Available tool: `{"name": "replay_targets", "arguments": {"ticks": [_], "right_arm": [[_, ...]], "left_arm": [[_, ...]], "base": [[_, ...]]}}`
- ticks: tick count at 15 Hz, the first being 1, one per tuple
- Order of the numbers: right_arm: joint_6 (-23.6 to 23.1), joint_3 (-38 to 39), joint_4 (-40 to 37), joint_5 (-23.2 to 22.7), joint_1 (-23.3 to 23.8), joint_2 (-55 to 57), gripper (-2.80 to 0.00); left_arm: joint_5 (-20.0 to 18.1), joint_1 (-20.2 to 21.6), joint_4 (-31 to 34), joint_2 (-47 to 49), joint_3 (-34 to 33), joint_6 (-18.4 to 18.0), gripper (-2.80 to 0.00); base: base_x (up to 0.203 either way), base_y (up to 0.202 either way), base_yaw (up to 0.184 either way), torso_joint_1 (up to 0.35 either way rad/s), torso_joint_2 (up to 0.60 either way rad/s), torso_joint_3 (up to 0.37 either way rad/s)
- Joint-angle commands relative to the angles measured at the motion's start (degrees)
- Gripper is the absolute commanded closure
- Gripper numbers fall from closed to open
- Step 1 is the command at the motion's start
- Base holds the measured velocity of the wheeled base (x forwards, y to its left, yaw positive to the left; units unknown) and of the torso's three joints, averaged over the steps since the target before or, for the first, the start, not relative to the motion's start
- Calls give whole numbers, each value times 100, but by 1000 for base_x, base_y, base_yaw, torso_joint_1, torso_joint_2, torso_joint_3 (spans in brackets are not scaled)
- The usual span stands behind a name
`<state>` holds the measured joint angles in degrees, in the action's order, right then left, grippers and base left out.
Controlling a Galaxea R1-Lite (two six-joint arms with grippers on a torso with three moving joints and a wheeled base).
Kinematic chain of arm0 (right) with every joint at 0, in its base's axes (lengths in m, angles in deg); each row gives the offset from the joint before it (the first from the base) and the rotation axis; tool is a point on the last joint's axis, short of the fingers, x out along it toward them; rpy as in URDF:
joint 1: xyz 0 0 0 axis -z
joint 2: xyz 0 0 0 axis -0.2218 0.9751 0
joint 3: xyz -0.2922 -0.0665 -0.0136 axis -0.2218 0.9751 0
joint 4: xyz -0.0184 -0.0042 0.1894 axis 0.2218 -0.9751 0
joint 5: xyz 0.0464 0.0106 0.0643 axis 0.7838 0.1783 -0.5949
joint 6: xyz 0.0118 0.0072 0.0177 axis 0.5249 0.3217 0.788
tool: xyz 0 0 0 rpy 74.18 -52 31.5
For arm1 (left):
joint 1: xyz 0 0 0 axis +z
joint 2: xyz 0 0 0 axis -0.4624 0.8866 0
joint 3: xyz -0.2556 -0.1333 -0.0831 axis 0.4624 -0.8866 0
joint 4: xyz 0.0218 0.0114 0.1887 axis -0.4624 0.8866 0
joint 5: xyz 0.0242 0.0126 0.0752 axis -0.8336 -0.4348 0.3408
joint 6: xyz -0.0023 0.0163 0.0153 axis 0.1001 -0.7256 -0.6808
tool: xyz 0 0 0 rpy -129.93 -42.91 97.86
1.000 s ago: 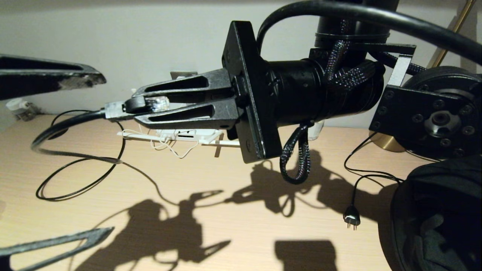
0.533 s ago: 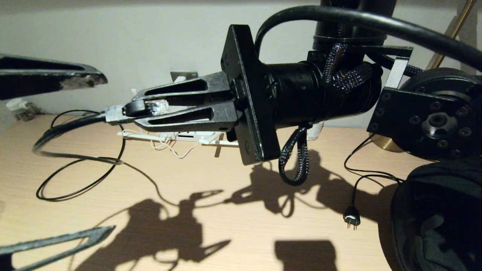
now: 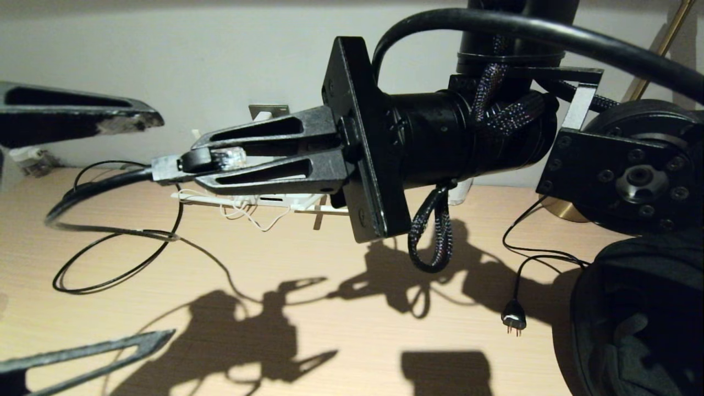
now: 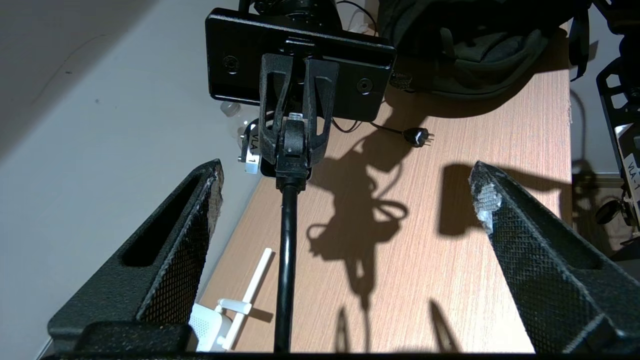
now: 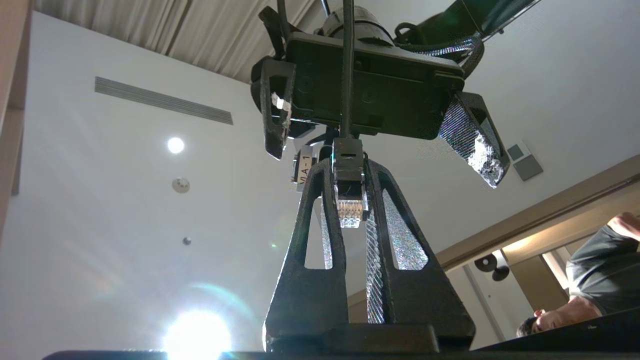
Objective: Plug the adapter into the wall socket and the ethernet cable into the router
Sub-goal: Hand it to the other hand
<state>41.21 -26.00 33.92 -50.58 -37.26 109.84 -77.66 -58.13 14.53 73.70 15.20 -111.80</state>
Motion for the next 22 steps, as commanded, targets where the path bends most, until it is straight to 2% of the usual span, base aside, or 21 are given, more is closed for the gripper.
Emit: {"name": "replay_targets", "arguments": {"ticks": [1,20,21,22], "right_arm": [[73,6,10,-36,-2,7,0],[73,-17,19,-63,-19,69,0],[72,-17,19,-63,-19,69,0],[73,-17,19,-63,-19,69,0]], "left_arm": [[-22,0,3,22,4,-24,-280],[-22,0,-5,57,-40,-24,-280],[-22,0,-14,65,-33,-24,0],[-22,0,-5,57,-22,-24,0]], "base": [[0,0,0,0,0,0],[0,0,0,0,0,0],[0,0,0,0,0,0],[0,0,0,0,0,0]]}}
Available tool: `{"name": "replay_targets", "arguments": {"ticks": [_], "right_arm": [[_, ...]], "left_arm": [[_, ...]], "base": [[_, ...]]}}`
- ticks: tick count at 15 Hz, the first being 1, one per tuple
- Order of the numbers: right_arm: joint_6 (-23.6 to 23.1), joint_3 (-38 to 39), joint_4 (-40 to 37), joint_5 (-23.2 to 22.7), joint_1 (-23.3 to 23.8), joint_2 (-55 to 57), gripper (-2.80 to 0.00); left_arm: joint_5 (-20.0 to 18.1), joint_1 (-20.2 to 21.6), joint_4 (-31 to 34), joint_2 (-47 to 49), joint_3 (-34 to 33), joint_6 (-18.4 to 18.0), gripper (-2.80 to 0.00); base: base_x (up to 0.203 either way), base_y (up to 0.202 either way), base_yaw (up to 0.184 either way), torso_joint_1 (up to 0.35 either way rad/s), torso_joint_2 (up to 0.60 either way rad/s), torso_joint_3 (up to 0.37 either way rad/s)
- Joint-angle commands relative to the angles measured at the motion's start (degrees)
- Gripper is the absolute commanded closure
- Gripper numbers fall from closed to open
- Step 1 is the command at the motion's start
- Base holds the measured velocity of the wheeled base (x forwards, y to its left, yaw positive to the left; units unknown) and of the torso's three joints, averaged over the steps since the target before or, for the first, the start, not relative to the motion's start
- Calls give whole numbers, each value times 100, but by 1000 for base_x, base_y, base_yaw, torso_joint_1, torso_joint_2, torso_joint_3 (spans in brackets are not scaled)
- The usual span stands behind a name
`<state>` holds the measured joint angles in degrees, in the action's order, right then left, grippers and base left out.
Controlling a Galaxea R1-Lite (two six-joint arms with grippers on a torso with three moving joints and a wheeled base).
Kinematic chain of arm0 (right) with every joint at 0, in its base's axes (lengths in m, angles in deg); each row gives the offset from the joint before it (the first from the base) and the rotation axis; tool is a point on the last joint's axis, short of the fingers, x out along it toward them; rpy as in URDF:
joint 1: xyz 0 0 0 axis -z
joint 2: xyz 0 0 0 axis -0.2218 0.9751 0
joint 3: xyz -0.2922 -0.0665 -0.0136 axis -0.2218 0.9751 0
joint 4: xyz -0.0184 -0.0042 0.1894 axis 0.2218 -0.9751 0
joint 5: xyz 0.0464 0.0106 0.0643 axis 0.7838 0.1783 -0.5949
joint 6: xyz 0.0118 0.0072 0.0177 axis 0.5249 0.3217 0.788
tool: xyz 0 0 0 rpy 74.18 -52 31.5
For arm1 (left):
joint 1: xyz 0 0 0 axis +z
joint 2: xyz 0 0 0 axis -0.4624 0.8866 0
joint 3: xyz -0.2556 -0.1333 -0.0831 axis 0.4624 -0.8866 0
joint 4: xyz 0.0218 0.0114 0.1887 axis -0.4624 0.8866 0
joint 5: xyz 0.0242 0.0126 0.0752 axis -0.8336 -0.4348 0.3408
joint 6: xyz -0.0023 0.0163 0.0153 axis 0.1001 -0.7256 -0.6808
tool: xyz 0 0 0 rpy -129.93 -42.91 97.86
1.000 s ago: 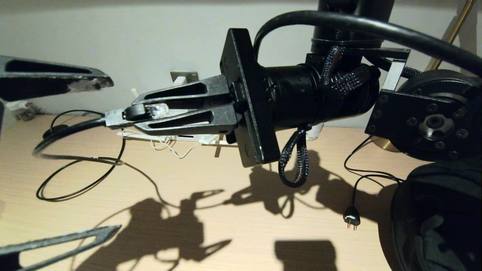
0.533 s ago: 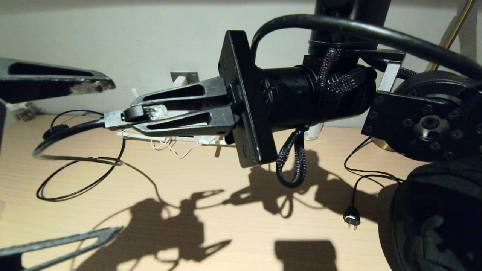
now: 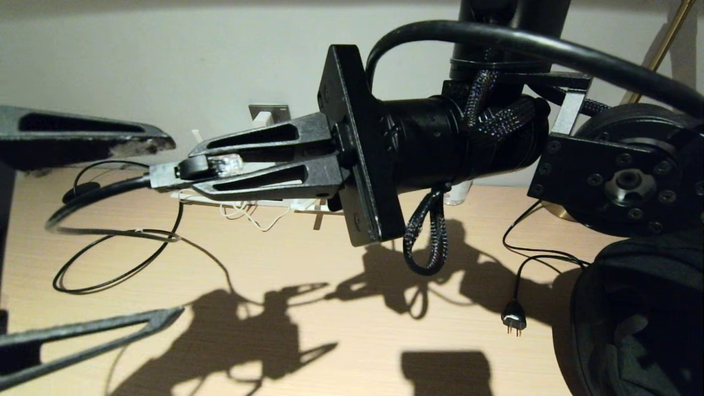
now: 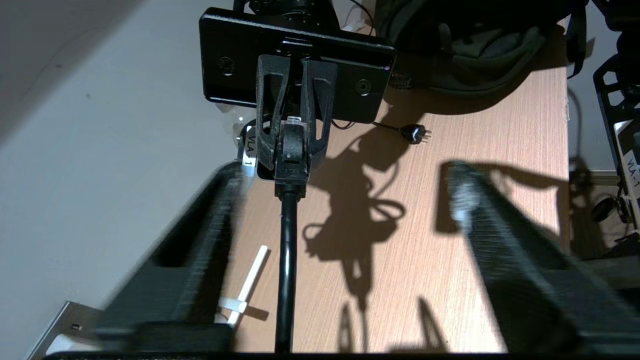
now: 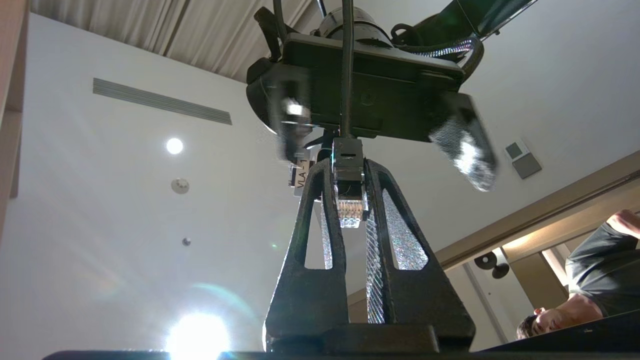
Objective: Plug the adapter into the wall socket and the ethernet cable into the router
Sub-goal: Hand it to the other hand
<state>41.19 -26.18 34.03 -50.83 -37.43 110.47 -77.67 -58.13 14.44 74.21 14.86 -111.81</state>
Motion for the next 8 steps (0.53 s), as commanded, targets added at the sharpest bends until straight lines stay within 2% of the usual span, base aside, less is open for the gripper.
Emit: {"name": "replay_targets", "arguments": {"ticks": [1,8], "right_arm": [[75,0,8,-37,-2,6,0],[75,9,8,-37,-20,13,0]], "left_arm": [[-21,0,-6,7,11,-23,0],[-21,0,-21,23,29,-23,0]], "base": [[0,0,0,0,0,0],[0,0,0,0,0,0]]}}
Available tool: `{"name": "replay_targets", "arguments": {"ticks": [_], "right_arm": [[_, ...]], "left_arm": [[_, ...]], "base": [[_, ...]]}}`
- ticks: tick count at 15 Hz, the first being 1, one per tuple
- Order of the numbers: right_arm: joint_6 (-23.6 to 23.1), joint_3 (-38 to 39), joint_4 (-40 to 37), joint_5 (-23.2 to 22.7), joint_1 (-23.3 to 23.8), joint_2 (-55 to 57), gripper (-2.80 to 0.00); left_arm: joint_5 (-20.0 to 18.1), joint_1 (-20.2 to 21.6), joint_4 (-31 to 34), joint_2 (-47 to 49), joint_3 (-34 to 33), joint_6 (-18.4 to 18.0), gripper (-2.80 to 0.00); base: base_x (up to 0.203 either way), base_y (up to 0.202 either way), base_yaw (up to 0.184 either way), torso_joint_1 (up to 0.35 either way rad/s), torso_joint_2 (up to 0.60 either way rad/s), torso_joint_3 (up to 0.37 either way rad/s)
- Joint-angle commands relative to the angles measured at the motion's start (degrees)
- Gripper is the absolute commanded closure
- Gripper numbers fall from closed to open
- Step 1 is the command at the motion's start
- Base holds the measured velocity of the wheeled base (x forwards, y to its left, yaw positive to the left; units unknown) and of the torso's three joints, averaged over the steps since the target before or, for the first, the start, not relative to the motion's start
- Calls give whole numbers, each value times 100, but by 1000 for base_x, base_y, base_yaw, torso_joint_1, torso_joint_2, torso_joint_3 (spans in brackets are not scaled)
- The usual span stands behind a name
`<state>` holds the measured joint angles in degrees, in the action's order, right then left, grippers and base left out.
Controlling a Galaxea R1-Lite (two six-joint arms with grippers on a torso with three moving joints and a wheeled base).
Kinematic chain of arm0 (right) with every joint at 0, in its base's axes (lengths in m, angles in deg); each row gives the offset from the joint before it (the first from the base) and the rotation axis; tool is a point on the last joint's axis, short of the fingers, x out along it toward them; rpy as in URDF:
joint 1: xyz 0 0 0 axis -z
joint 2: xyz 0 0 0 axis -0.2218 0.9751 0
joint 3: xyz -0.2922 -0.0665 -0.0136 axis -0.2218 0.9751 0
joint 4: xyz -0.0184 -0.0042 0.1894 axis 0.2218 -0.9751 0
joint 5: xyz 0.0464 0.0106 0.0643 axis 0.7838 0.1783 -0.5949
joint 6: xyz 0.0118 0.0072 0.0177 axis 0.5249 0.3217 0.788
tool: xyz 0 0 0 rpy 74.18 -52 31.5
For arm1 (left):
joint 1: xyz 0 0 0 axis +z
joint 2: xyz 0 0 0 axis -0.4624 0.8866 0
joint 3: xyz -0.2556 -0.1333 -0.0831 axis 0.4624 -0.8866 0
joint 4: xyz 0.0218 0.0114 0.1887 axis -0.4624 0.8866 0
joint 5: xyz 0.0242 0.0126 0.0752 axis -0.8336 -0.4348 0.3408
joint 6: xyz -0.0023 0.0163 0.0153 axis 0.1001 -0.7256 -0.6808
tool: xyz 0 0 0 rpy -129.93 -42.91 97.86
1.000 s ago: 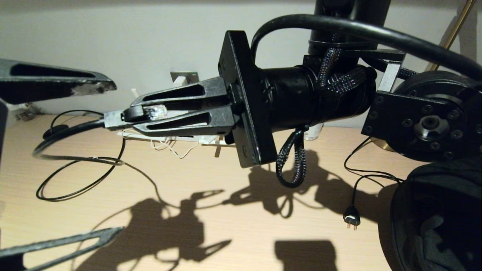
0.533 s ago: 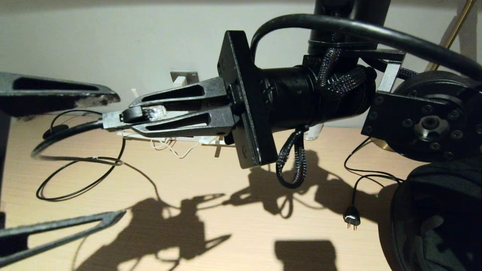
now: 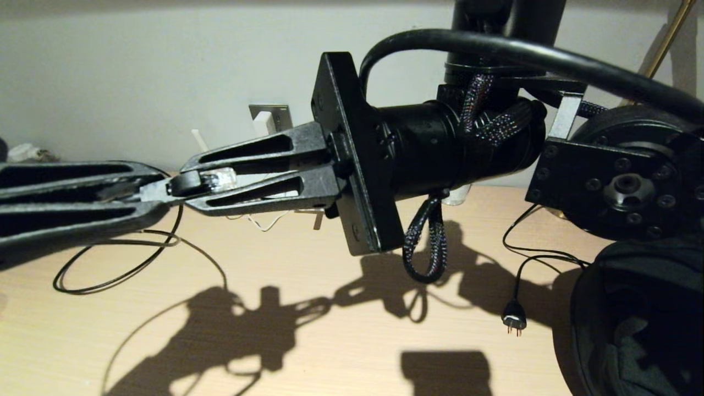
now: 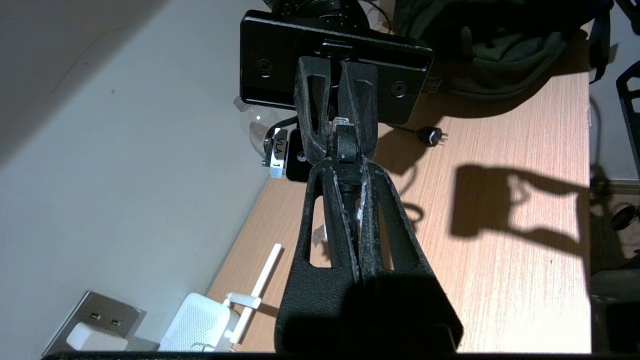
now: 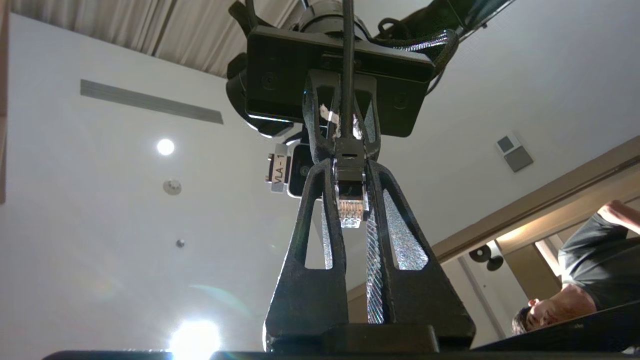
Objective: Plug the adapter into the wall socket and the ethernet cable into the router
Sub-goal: Hand it to the other hand
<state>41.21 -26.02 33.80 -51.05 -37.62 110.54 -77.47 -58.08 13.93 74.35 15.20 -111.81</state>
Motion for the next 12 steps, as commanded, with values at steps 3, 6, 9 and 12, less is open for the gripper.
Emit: {"name": "replay_targets", "arguments": {"ticks": [3,6,9,12], "right_arm": [[73,-7,22,-15,-2,-1,0],[64,-7,38,-22,-2,-1,0],[73,-16,84,-64,-10,-25,0],[82,-7,75,-68,-2,-9,-280]], "left_arm": [[-41,-5,37,1,-14,-23,0],[-32,-5,37,-8,-22,-23,0],[-32,-5,37,-16,-22,-23,0],[-24,-5,63,-45,-40,-23,0]], "base": [[0,0,0,0,0,0],[0,0,0,0,0,0],[0,0,0,0,0,0],[0,0,0,0,0,0]]}}
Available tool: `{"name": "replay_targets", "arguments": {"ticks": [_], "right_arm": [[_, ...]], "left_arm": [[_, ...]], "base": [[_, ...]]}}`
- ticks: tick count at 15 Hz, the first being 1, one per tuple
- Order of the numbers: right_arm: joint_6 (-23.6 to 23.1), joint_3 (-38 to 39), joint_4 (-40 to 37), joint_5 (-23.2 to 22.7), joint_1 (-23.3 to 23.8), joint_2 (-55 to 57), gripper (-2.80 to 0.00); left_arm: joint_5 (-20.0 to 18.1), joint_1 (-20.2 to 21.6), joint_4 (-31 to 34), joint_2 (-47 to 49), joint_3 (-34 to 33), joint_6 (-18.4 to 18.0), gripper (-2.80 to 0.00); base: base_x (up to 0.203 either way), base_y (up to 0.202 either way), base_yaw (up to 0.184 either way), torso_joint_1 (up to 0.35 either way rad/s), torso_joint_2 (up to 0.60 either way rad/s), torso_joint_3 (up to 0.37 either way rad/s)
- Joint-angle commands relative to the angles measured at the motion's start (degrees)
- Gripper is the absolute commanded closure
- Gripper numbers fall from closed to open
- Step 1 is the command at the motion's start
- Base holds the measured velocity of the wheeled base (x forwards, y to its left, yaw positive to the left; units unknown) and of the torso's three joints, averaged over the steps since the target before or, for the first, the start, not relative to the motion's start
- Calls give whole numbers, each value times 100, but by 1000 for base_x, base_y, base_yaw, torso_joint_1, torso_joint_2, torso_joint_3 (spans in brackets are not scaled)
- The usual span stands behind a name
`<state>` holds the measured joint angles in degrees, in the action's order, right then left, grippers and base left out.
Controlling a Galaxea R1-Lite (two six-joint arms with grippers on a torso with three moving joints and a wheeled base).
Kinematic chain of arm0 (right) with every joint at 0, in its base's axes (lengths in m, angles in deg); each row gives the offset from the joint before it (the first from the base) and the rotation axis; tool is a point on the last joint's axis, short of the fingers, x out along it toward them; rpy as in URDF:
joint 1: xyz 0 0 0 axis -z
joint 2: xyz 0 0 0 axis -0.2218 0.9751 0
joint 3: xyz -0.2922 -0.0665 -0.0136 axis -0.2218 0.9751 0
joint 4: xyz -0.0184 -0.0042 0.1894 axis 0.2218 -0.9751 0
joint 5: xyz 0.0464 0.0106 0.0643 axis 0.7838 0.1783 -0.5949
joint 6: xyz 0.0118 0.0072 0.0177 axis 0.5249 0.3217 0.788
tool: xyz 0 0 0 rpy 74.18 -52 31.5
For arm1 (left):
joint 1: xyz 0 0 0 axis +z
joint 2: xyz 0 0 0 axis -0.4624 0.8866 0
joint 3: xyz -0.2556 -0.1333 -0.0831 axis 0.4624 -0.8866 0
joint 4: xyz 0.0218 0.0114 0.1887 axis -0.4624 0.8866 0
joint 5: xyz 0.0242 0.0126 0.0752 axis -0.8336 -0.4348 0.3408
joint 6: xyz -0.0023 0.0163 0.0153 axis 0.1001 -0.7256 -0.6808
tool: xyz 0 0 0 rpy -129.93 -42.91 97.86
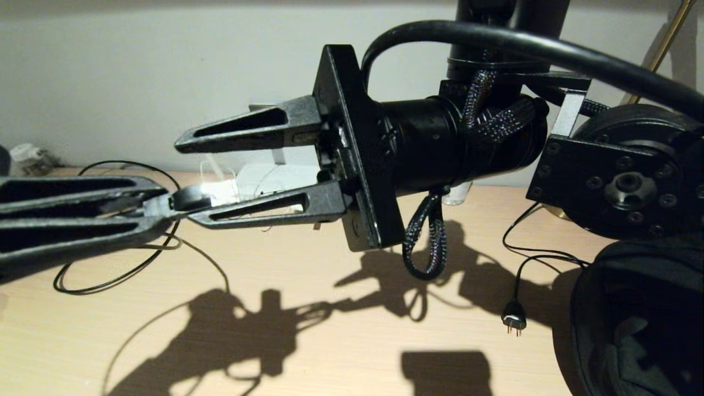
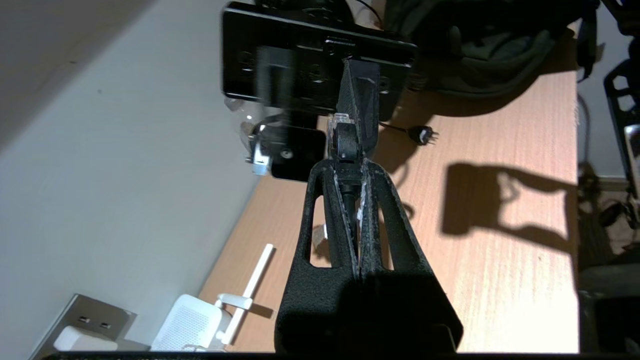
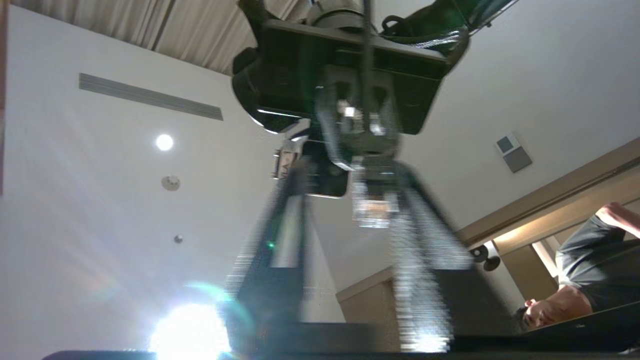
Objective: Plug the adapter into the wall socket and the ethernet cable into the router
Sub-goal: Hand it to the other hand, then align cable and router interface
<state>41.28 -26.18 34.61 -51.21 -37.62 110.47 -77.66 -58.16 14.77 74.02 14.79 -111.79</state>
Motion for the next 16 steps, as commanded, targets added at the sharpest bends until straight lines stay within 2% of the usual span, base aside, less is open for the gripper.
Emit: {"name": "replay_targets", "arguments": {"ticks": [1,4,5,7,10,11,13,14,15,16], "right_arm": [[75,9,-6,-52,-2,-3,-280],[84,47,-6,-26,21,-117,-280],[84,113,-15,-6,109,-233,-280],[82,418,-16,-8,377,-503,-280],[33,862,0,31,497,-864,-280],[-10,955,18,173,519,-977,-280],[-234,980,18,336,782,-1143,-280],[-300,971,1,379,959,-1214,-198],[-324,951,-47,396,1153,-1359,0],[-337,977,-132,402,1334,-1506,0]], "left_arm": [[-4,2,-21,-19,1,-25,0],[35,44,-21,-31,23,-19,0],[198,121,-54,-5,52,5,0],[481,187,-74,2,123,310,0],[766,195,-82,24,133,340,0],[999,196,-82,52,129,470,0],[1546,196,-88,103,138,1225,0],[1782,196,-90,184,164,1547,0],[1925,196,-91,244,170,1857,0],[2084,196,-92,289,175,2161,0]], "base": [[0,0,0,0,0,0],[0,0,0,0,0,0],[0,0,0,0,0,0],[0,0,0,0,0,0],[0,0,0,0,0,0],[0,0,0,0,0,0],[0,0,0,0,0,0],[0,0,0,0,0,0],[0,0,0,0,0,0],[0,0,0,0,0,0]]}}
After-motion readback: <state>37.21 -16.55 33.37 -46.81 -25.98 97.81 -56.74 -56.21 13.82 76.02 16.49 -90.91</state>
